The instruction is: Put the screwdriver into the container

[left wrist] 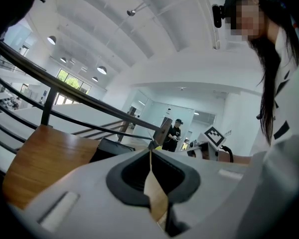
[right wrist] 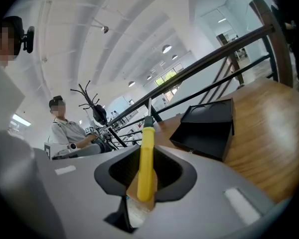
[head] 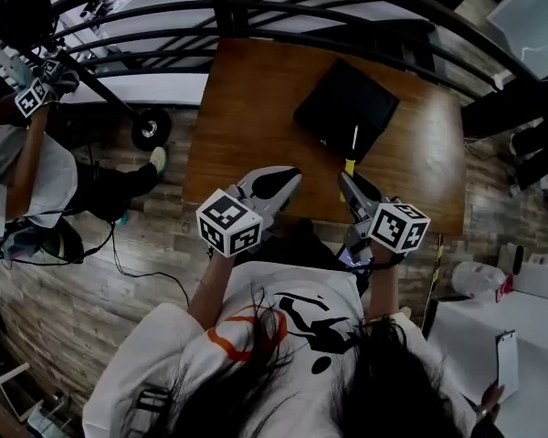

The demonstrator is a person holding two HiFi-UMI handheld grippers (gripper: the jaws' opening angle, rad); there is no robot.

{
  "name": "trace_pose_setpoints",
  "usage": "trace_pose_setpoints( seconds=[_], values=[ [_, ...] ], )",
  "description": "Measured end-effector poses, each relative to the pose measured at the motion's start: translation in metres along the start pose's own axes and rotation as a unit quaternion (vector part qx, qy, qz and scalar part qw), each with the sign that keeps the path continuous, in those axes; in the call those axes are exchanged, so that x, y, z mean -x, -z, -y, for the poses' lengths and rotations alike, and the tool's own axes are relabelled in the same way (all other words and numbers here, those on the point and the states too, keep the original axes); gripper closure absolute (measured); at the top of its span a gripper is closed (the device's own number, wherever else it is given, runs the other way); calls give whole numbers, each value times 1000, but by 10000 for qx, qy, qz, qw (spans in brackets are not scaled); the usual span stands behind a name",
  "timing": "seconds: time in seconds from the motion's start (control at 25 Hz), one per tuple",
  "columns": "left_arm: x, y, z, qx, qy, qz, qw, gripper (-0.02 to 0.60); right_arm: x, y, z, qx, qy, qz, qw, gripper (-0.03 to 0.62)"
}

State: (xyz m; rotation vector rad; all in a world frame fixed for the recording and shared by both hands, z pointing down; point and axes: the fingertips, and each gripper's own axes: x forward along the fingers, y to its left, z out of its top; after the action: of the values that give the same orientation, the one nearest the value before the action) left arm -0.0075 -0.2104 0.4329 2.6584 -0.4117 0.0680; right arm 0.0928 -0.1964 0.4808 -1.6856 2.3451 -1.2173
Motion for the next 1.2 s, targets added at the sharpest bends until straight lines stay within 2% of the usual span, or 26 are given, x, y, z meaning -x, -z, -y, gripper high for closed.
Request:
trace_pose_setpoints(
  seconds=[0.32,0.64,0.92,1.2],
  values=[
    [-50,-12,-6,-37,-381,85,9992,581,-16,-29,63,202,-167,-609,9978,491],
    [-93,-20,-11,-156,-778,57,9968,580,-60,-51,128,612,-278,-1421,9876,491],
    [-105,-22,-14,-173,-1039,118,9944,580,-105,-38,165,1101,-252,-2373,9649,491],
    [-104,-22,-15,-151,-1160,131,9931,580,-136,-12,193,1432,4,-3288,9335,490]
  ],
)
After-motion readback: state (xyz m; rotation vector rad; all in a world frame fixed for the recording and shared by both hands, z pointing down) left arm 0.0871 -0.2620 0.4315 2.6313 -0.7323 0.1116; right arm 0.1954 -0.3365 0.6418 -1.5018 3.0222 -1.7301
